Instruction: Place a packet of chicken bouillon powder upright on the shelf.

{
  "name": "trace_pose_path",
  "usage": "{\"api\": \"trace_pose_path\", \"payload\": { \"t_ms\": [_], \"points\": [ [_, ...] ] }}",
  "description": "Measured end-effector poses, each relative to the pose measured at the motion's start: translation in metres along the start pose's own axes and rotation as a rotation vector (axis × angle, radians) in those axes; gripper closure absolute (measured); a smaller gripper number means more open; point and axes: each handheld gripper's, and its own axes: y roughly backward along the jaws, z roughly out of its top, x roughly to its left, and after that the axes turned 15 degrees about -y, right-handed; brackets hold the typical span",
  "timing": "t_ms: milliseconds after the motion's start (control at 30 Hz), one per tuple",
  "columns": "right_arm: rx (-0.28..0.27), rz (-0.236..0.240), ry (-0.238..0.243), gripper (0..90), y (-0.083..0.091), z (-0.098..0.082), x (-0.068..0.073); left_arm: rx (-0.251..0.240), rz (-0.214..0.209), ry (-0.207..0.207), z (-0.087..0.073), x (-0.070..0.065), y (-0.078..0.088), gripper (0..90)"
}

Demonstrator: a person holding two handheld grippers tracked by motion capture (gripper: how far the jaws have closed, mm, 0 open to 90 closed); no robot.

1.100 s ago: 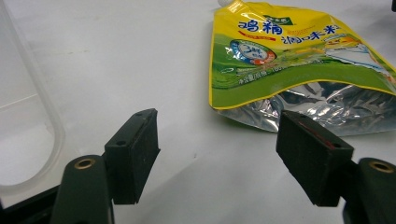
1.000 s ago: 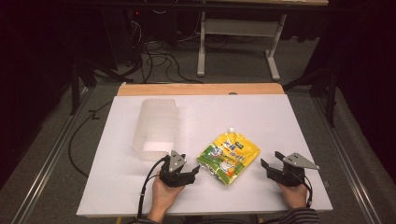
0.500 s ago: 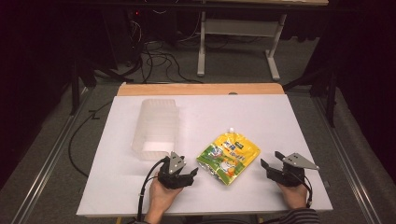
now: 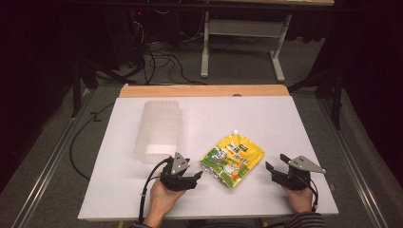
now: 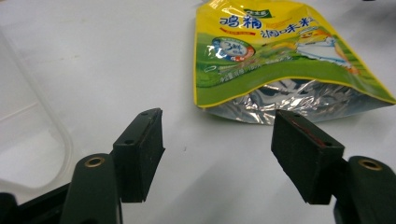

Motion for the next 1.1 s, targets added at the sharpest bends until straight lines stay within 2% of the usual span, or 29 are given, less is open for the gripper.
{"api": "trace_pose_path", "payload": {
  "t_ms": [67, 133, 167, 433, 467, 700, 733, 933, 1100],
  "points": [
    [0.000, 0.001, -0.001, 32.2, 0.000, 0.000, 0.000, 0.001, -0.012, 0.002, 0.002, 0.001, 0.000, 32.4],
    [-0.001, 0.000, 0.000, 32.2, 0.000, 0.000, 0.000, 0.008, -0.047, 0.015, 0.007, 0.002, 0.000, 31.4],
    [0.000, 0.001, 0.003, 32.2, 0.000, 0.000, 0.000, 0.014, -0.049, 0.018, 0.010, 0.003, -0.001, 28.9],
    [-0.002, -0.003, 0.001, 32.1, 0.000, 0.000, 0.000, 0.030, -0.061, 0.018, 0.030, 0.007, -0.003, 29.3],
    [-0.001, -0.003, 0.003, 32.0, 0.000, 0.000, 0.000, 0.049, -0.074, 0.016, 0.036, 0.009, -0.006, 28.9],
    [-0.002, -0.003, -0.001, 32.0, 0.000, 0.000, 0.000, 0.093, -0.107, 0.020, 0.048, 0.014, -0.018, 26.7],
    [-0.002, -0.004, 0.000, 32.1, 0.000, 0.000, 0.001, 0.100, -0.122, 0.025, 0.050, 0.015, -0.020, 26.7],
    [0.004, -0.006, -0.003, 32.0, -0.001, 0.000, 0.001, 0.108, -0.129, 0.037, 0.062, 0.022, -0.028, 26.9],
    [0.005, -0.006, -0.003, 32.1, -0.001, 0.000, 0.001, 0.159, -0.148, 0.024, 0.076, 0.028, -0.041, 26.6]
  ]
}}
